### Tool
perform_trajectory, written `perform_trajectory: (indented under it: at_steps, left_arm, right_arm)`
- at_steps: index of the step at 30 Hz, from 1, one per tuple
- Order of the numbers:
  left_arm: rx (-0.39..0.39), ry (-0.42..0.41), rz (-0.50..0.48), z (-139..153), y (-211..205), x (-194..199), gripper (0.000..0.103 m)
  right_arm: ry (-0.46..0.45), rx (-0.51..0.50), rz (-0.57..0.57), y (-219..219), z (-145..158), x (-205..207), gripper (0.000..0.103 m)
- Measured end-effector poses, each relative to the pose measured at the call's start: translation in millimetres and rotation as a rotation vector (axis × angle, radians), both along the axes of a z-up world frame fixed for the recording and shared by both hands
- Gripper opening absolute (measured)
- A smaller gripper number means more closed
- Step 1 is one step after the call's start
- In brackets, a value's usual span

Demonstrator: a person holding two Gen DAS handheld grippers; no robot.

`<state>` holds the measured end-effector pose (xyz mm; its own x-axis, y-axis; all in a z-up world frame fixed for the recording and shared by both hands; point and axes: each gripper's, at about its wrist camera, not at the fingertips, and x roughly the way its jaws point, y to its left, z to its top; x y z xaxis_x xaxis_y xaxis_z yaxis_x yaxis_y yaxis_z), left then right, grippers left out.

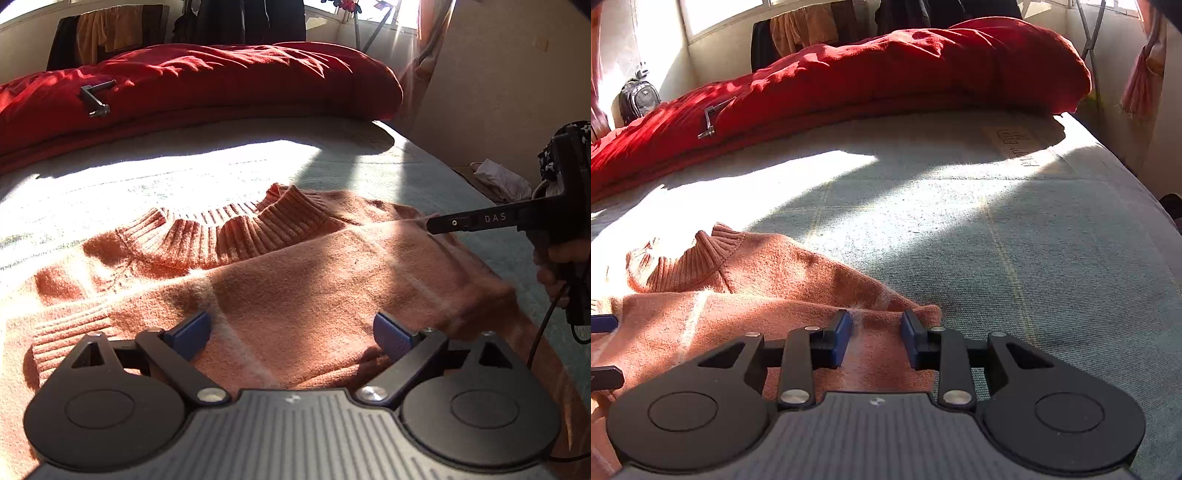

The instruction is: Fold clothes

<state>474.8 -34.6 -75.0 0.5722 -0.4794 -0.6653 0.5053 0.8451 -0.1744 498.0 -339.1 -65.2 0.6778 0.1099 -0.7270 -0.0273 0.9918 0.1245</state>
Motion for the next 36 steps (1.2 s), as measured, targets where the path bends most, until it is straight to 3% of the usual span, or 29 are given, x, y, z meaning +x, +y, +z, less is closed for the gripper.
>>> perform_trajectory:
  at_steps: [3,5,10,12,16,19,23,25,28,31,36]
  left_arm:
    - [0.020,-0.064,0.001,12,10,-17,0.095]
    - [0.031,-0.059,0.036,11,20,-21,0.095]
    - [0.021,0.043,0.135,-9,47,-16,0.095]
    - [0.017,0.031,0.141,-3,50,-21,0.095]
    - [0.008,-0.024,0.144,12,60,-31,0.095]
    - [-0.006,0.006,0.184,8,73,-25,0.095]
    - [0.045,0.038,0.255,-2,81,-23,0.095]
    - [0.037,0.025,0.255,3,83,-31,0.095]
    - [0.006,-0.024,0.261,13,86,-46,0.095]
    - [-0.001,-0.056,0.269,18,89,-60,0.095]
    - [-0.014,-0.048,0.266,17,97,-76,0.095]
  right_arm:
    - [-0.032,0.016,0.046,8,22,-27,0.049]
    - [-0.048,0.033,0.091,14,31,-44,0.058]
    - [0.023,0.060,0.099,23,3,-51,0.060]
    - [0.045,0.071,0.091,25,-6,-53,0.065]
    - [0.019,0.106,0.051,26,7,-60,0.066]
    - [-0.006,0.096,0.088,40,16,-46,0.066]
    - [-0.038,0.073,0.148,62,27,-22,0.066]
    - [-0.054,0.061,0.177,72,33,-10,0.060]
    - [-0.078,0.043,0.222,89,41,8,0.038]
    - [-0.089,0.020,0.262,106,45,30,0.031]
    - [0.010,-0.059,0.253,131,6,81,0.028]
